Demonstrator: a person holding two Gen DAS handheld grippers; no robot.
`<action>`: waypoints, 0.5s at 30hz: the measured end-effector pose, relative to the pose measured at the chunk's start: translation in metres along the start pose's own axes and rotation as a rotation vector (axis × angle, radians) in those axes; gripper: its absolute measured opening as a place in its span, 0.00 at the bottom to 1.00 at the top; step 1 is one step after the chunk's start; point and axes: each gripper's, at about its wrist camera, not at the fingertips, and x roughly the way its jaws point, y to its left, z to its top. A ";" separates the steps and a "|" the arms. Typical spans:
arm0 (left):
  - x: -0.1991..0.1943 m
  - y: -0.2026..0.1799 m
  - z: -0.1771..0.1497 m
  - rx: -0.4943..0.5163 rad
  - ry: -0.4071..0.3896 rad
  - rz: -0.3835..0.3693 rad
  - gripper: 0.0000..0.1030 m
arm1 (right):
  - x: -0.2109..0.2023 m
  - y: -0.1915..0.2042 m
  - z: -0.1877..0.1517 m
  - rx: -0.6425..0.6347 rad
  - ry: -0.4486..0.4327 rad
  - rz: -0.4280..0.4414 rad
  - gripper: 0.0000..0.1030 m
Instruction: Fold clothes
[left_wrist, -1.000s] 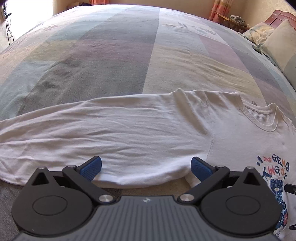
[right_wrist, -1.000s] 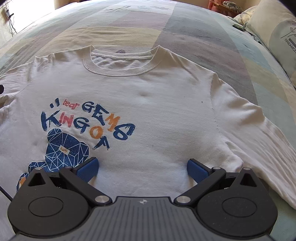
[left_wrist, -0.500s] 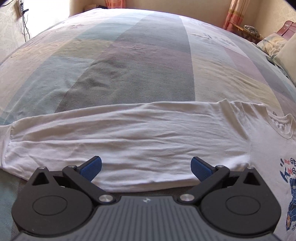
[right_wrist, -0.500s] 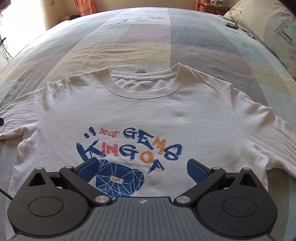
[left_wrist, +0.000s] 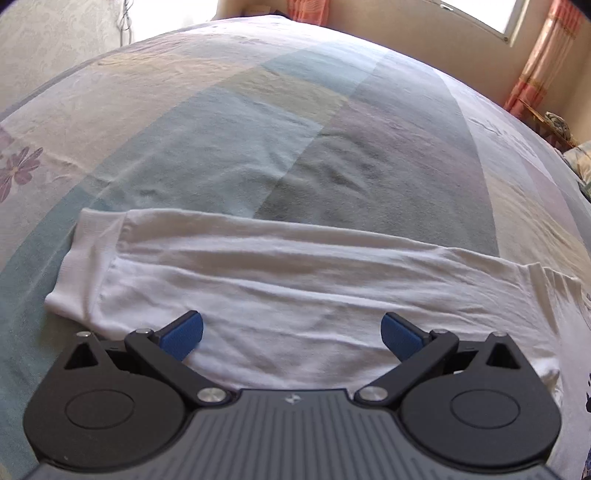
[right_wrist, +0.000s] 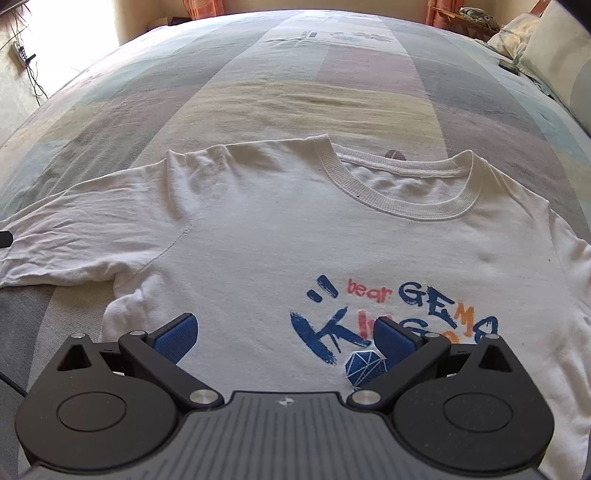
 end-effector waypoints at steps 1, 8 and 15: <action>-0.003 0.010 -0.003 -0.031 -0.008 0.005 0.99 | -0.001 0.005 0.002 -0.005 -0.002 0.005 1.00; -0.004 0.012 0.016 -0.031 -0.054 -0.022 0.99 | -0.006 0.027 0.006 -0.030 0.019 0.016 1.00; 0.009 0.007 0.018 -0.014 -0.026 0.055 0.98 | -0.008 0.029 -0.004 -0.029 0.042 0.016 1.00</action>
